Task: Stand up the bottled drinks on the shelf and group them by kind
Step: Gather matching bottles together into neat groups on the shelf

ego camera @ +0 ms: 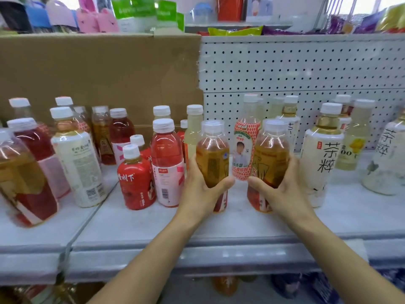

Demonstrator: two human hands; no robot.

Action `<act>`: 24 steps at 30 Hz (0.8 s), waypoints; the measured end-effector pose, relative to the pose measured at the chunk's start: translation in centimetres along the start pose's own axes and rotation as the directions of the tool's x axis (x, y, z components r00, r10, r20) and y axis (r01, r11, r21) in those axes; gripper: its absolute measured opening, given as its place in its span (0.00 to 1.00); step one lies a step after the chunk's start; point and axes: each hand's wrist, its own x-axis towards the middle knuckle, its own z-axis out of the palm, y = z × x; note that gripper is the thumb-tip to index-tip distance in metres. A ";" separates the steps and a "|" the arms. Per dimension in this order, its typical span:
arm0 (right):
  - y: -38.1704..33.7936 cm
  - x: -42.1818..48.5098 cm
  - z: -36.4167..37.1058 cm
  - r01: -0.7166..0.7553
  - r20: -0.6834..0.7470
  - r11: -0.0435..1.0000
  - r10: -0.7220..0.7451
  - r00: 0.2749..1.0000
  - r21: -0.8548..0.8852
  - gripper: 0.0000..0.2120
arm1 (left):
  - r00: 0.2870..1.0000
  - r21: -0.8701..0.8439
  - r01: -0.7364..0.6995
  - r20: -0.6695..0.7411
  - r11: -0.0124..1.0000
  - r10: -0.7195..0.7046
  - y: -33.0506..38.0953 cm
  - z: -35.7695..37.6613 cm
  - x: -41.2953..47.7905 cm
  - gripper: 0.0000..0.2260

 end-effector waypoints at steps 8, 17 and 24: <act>-0.9 -0.9 0.2 0.077 0.050 0.996 -0.079 0.996 0.039 0.41 | 0.999 -0.071 -0.015 -0.036 0.997 0.013 0.7 -0.8 -1.0 0.43; -5.0 -4.4 2.6 0.117 0.074 0.992 -0.120 0.990 0.047 0.39 | 0.994 -0.124 -0.060 -0.094 0.991 0.048 1.8 -5.8 -4.7 0.36; -9.0 -9.3 6.9 0.121 0.057 0.986 -0.128 0.990 0.114 0.31 | 0.994 -0.108 -0.053 -0.105 0.993 0.042 1.6 -13.0 -9.0 0.31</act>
